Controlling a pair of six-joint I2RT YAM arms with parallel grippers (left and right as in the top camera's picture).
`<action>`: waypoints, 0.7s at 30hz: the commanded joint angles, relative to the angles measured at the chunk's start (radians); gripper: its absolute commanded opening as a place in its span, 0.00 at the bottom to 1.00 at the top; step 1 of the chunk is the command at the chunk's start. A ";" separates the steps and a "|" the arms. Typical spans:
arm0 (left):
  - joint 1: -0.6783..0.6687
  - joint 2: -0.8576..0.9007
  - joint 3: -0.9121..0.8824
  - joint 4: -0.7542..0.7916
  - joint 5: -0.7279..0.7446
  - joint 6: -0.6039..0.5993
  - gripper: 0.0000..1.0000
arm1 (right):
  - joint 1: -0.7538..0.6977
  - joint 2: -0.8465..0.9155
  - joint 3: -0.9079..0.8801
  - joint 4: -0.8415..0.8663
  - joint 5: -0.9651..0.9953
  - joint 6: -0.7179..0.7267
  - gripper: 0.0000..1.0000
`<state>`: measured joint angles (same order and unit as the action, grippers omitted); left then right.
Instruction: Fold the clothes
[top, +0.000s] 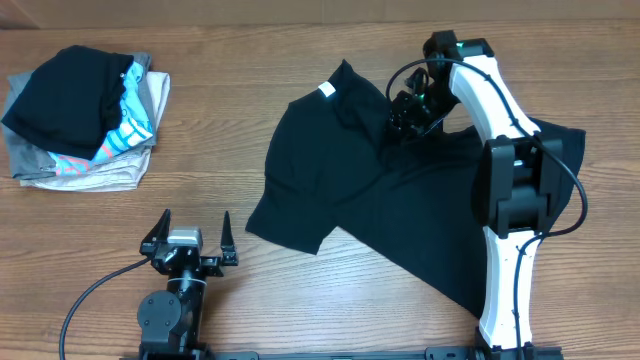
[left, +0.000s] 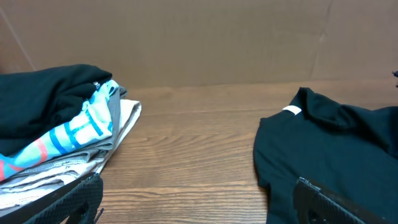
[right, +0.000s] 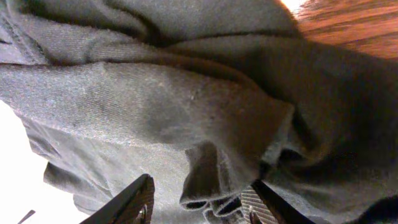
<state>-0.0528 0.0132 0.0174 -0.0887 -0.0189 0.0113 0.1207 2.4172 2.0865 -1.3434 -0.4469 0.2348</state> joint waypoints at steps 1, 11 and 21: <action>-0.009 -0.008 -0.008 0.004 0.012 0.019 1.00 | 0.003 -0.038 -0.005 0.008 0.009 0.006 0.47; -0.009 -0.008 -0.008 0.004 0.012 0.019 1.00 | 0.003 -0.038 -0.005 0.007 0.027 0.005 0.35; -0.009 -0.008 -0.008 0.004 0.012 0.019 1.00 | 0.003 -0.038 -0.005 0.008 0.027 0.005 0.18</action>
<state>-0.0528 0.0132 0.0174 -0.0887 -0.0189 0.0113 0.1211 2.4172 2.0865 -1.3376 -0.4255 0.2390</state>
